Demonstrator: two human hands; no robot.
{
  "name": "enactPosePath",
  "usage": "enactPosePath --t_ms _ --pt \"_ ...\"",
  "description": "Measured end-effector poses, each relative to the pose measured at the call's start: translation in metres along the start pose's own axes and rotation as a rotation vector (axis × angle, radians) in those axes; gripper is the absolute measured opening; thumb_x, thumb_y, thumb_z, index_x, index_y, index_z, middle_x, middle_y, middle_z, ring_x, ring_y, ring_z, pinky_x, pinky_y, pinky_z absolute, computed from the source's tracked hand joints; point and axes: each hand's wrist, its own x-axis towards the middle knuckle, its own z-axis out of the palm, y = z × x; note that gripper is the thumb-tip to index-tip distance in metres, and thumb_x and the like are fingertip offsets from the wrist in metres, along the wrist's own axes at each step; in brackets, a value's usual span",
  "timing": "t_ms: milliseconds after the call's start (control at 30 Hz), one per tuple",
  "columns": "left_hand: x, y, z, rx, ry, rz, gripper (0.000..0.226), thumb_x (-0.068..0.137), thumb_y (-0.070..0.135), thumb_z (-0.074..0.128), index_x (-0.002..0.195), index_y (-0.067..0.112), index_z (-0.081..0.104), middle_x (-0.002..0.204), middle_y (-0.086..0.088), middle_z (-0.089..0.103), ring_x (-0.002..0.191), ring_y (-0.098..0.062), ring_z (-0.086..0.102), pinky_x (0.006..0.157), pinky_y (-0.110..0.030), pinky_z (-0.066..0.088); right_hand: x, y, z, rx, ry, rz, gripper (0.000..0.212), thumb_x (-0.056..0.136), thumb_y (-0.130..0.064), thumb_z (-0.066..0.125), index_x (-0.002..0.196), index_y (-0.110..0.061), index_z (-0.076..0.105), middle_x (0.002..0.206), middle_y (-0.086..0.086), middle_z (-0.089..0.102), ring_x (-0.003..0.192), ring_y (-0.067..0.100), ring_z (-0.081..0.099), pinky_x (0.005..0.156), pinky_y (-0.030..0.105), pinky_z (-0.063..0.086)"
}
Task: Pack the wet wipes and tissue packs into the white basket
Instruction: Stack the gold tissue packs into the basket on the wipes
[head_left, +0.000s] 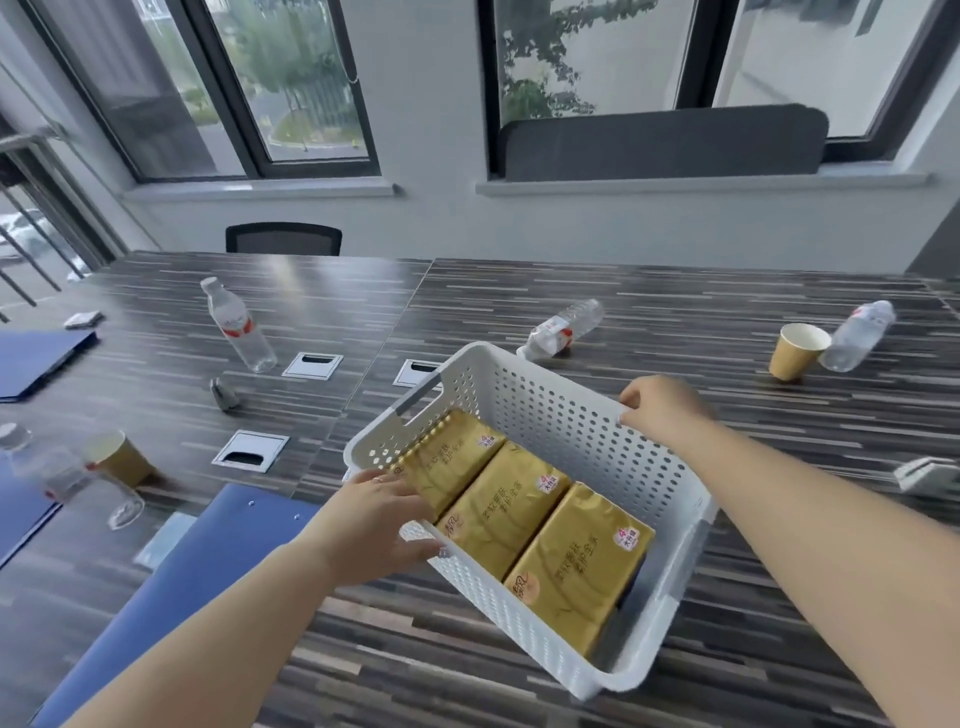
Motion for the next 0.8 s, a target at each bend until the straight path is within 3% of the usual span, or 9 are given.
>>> enactPosePath --t_ms 67,133,200,300,433,533,600,667,800 --pt "0.004 0.004 -0.004 -0.065 -0.066 -0.051 0.083 0.071 0.088 0.012 0.091 0.032 0.071 0.087 0.016 0.068 0.087 -0.010 0.065 0.091 -0.028 0.044 -0.009 0.000 0.003 -0.005 0.024 0.007 0.044 0.086 -0.028 0.063 0.130 -0.026 0.054 0.132 0.002 0.055 0.110 0.025 0.058 0.076 0.032 0.047" --pt "0.007 0.008 -0.009 -0.078 -0.122 -0.093 0.090 0.063 0.089 0.010 0.096 0.031 0.069 0.091 0.014 0.066 0.091 -0.010 0.061 0.087 -0.022 0.036 -0.026 -0.002 0.005 0.001 0.054 -0.034 0.060 0.086 -0.031 0.063 0.141 -0.021 0.041 0.146 0.007 0.038 0.129 0.028 0.042 0.090 0.038 0.045" --pt "0.007 0.014 -0.011 -0.080 -0.153 -0.127 0.089 0.060 0.093 0.015 0.095 0.030 0.068 0.087 0.014 0.062 0.088 -0.008 0.056 0.082 -0.020 0.029 -0.052 -0.007 0.006 0.046 0.061 -0.113 0.068 0.086 -0.033 0.063 0.145 -0.018 0.034 0.150 0.009 0.031 0.137 0.029 0.031 0.103 0.042 0.040" --pt "0.006 0.023 -0.008 -0.082 -0.137 -0.180 0.079 0.065 0.084 0.020 0.090 0.027 0.068 0.081 0.012 0.059 0.079 -0.008 0.051 0.077 -0.023 0.029 -0.097 -0.019 0.012 0.090 0.030 -0.237 0.062 0.087 -0.039 0.060 0.143 -0.021 0.039 0.150 0.005 0.032 0.139 0.024 0.028 0.111 0.040 0.031" --pt "0.005 0.046 -0.009 -0.072 -0.160 -0.272 0.060 0.080 0.077 0.038 0.080 0.022 0.063 0.082 0.008 0.063 0.082 -0.013 0.057 0.077 -0.026 0.038 -0.154 -0.025 0.026 0.047 -0.063 -0.349 0.056 0.086 -0.050 0.056 0.137 -0.028 0.048 0.149 -0.002 0.036 0.139 0.019 0.029 0.116 0.037 0.023" --pt "0.005 0.066 -0.010 -0.072 -0.133 -0.341 0.056 0.082 0.076 0.036 0.073 0.023 0.054 0.081 0.008 0.061 0.079 -0.014 0.054 0.079 -0.029 0.037 -0.176 -0.015 0.038 -0.145 -0.057 -0.330 0.053 0.087 -0.052 0.052 0.136 -0.032 0.047 0.152 -0.006 0.032 0.143 0.018 0.020 0.117 0.048 0.011" --pt "0.006 0.075 -0.009 -0.075 -0.133 -0.365 0.056 0.084 0.076 0.032 0.078 0.025 0.054 0.090 0.008 0.063 0.089 -0.013 0.057 0.091 -0.032 0.037 -0.183 -0.004 0.043 -0.198 -0.037 -0.265 0.046 0.089 -0.050 0.049 0.133 -0.035 0.050 0.152 -0.006 0.031 0.145 0.017 0.014 0.116 0.056 0.006" --pt "0.007 0.081 -0.007 -0.069 -0.148 -0.368 0.059 0.083 0.077 0.028 0.090 0.027 0.058 0.103 0.007 0.063 0.106 -0.014 0.056 0.102 -0.036 0.033 -0.186 0.007 0.047 -0.169 -0.036 -0.199 0.039 0.092 -0.046 0.046 0.128 -0.035 0.054 0.149 -0.006 0.035 0.144 0.018 0.017 0.115 0.057 0.011" --pt "0.007 0.082 -0.003 -0.082 -0.175 -0.375 0.073 0.079 0.080 0.018 0.109 0.028 0.060 0.116 0.008 0.060 0.121 -0.018 0.049 0.109 -0.039 0.028 -0.187 0.021 0.056 -0.115 -0.034 -0.191 0.034 0.095 -0.037 0.043 0.125 -0.029 0.059 0.142 -0.003 0.044 0.136 0.018 0.032 0.110 0.039 0.032"
